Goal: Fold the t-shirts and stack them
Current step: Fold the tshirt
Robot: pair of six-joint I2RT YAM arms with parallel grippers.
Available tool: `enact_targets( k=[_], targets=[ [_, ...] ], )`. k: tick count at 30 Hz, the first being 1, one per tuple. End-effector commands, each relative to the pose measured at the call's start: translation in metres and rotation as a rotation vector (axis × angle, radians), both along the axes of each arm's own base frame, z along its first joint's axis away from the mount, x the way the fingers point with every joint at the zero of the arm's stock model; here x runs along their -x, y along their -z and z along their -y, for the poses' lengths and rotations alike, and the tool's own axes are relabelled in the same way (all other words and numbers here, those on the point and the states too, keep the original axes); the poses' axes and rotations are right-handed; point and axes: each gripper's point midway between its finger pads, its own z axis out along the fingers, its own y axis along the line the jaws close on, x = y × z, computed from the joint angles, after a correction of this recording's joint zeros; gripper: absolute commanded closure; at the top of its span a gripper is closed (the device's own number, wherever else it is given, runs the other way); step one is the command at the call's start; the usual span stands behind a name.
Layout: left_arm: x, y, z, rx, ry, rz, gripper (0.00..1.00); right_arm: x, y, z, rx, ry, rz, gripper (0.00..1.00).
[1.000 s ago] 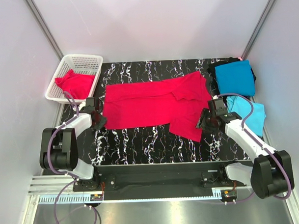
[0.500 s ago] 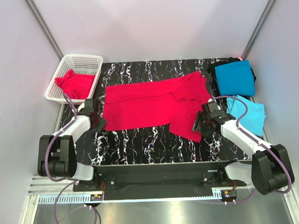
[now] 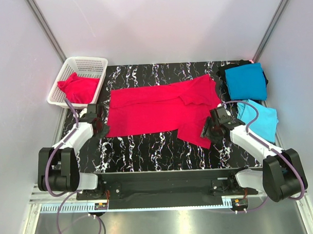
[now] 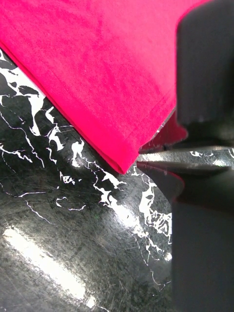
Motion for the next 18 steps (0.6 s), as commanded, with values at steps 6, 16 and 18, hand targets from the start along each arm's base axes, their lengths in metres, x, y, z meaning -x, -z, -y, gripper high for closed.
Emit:
enact_targets(
  k=[6, 16, 18],
  targets=[
    [-0.005, 0.009, -0.003, -0.019, 0.002, -0.024, 1.00, 0.004, 0.006, 0.009, 0.056, 0.060, -0.019, 0.37],
    [-0.006, 0.010, -0.003, -0.019, 0.010, -0.024, 0.96, 0.020, 0.019, 0.012, 0.068, 0.090, -0.065, 0.38],
    [-0.004, 0.011, -0.004, -0.025, 0.007, -0.028, 0.82, 0.020, 0.017, 0.011, 0.064, 0.093, -0.060, 0.38]
  ],
)
